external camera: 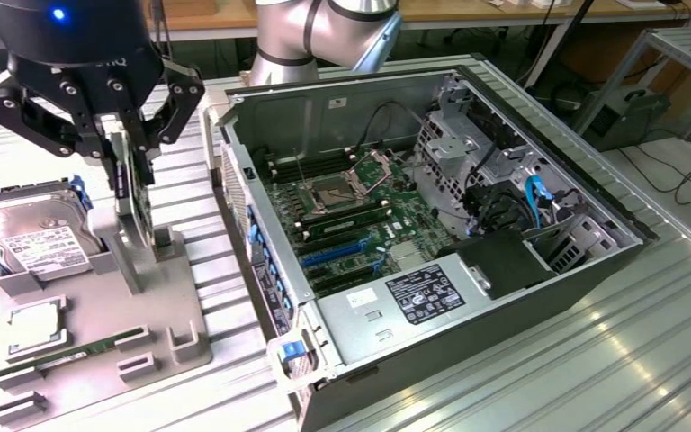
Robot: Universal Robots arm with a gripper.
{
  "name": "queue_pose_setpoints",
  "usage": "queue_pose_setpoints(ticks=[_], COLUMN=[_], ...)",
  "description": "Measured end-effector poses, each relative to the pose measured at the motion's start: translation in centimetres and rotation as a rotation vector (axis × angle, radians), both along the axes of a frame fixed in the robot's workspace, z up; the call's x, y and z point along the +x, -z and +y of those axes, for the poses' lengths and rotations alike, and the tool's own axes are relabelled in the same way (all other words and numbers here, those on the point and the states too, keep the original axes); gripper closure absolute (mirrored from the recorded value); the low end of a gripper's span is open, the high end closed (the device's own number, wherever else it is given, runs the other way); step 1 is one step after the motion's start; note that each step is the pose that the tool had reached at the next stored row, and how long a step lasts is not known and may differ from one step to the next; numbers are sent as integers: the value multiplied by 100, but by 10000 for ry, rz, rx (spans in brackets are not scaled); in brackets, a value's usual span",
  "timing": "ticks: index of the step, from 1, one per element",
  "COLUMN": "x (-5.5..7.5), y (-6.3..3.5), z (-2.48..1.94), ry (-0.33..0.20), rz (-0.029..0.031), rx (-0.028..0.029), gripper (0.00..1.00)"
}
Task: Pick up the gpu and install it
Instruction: 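Pick up the gpu and move the gpu toward the slot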
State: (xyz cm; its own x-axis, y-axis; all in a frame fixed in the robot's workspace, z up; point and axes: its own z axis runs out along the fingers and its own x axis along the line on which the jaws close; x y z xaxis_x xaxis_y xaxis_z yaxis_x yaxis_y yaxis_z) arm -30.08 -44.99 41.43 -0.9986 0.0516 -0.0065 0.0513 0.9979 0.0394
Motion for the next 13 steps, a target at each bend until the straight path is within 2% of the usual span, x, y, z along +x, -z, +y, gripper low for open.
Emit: queue_pose_setpoints(ticks=[5, 8, 13], x=[0, 0, 0], y=[-61, -84, -165], z=[0, 0, 0], ry=[-45, -403, -414], rz=[1, 3, 1], rx=[0, -2, 0], gripper=[73, 73, 73])
